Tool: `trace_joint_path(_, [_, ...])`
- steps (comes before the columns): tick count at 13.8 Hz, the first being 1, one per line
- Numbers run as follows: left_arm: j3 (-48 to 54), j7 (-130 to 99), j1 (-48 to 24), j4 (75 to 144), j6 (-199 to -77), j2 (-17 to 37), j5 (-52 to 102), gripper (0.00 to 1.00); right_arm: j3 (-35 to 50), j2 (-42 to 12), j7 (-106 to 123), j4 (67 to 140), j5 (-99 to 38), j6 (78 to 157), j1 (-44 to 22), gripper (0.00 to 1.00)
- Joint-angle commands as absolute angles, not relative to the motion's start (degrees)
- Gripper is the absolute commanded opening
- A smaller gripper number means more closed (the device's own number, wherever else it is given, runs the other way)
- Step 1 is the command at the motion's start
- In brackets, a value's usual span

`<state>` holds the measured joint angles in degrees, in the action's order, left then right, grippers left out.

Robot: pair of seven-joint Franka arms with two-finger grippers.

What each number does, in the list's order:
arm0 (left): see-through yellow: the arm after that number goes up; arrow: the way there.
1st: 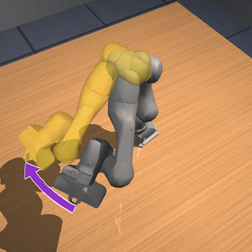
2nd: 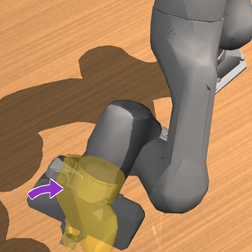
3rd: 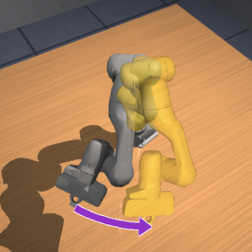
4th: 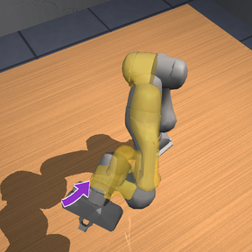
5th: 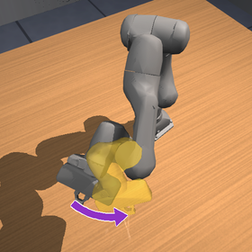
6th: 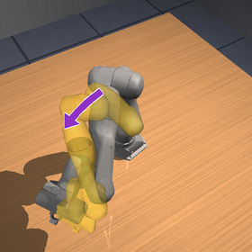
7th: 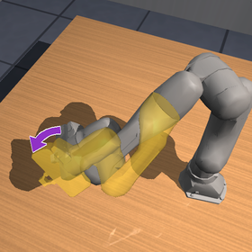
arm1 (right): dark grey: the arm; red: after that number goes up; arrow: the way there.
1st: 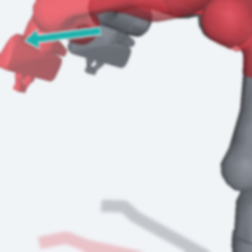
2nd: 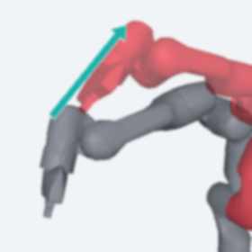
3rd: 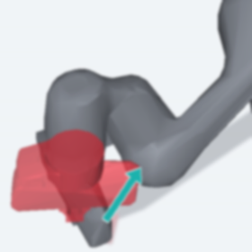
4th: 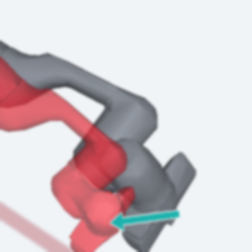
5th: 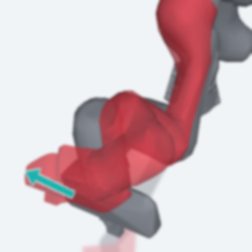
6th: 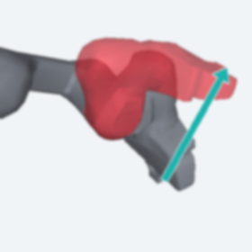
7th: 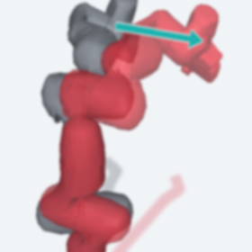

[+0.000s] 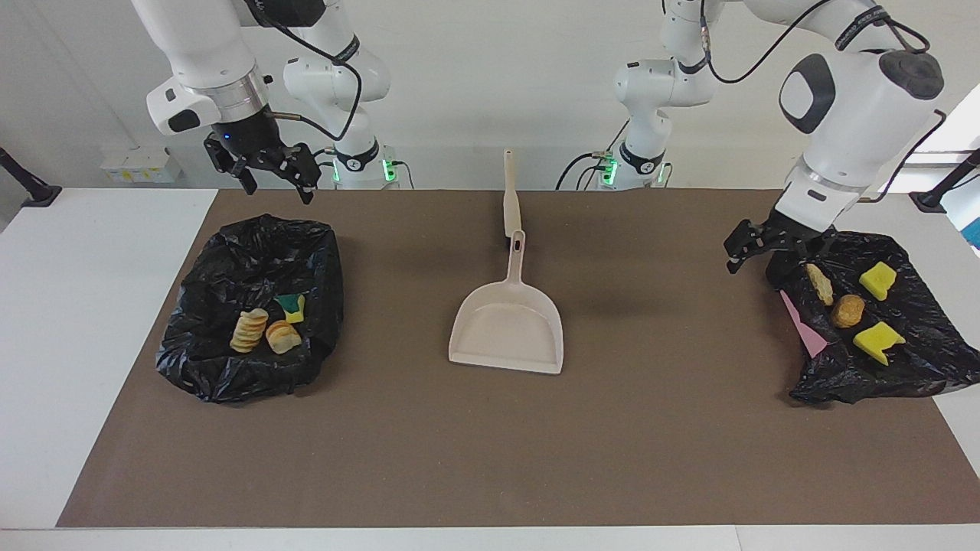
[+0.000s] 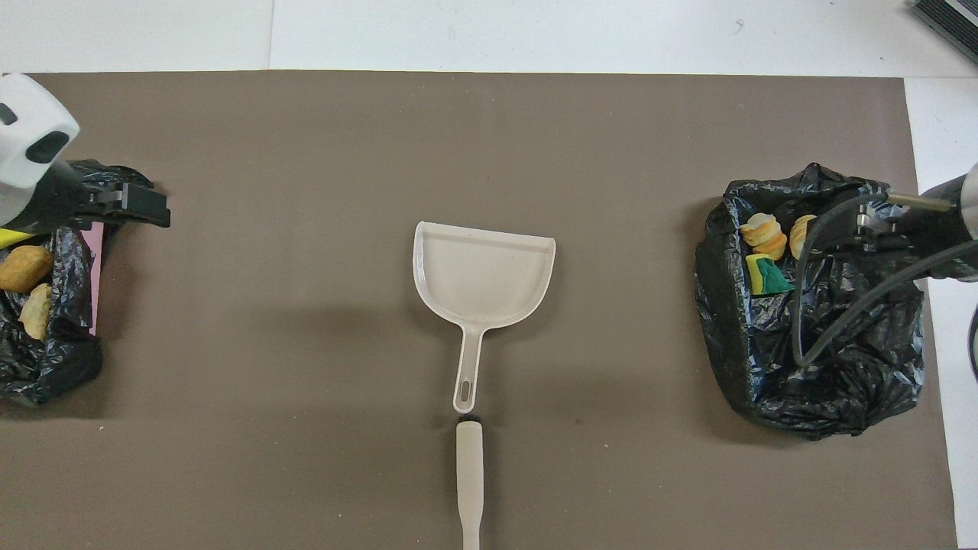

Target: Sweep and dump trash in bin

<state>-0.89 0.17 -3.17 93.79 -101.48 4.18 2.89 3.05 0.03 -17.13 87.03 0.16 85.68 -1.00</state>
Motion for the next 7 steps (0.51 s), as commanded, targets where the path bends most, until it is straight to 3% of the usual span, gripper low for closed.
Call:
trace_joint_path(1, [-0.6, 2.0, -0.4, 90.5, -97.6, 4.6, 1.8, 1.0, 3.4, 0.8, -15.8, 87.9, 0.3, 86.0, -0.2, 1.0])
trace_joint_path(7, [-0.4, 1.5, -0.2, 86.0, -87.6, 2.6, 1.7, 1.0, 3.4, 0.8, -16.0, 87.9, 0.3, 86.0, -0.1, 1.0])
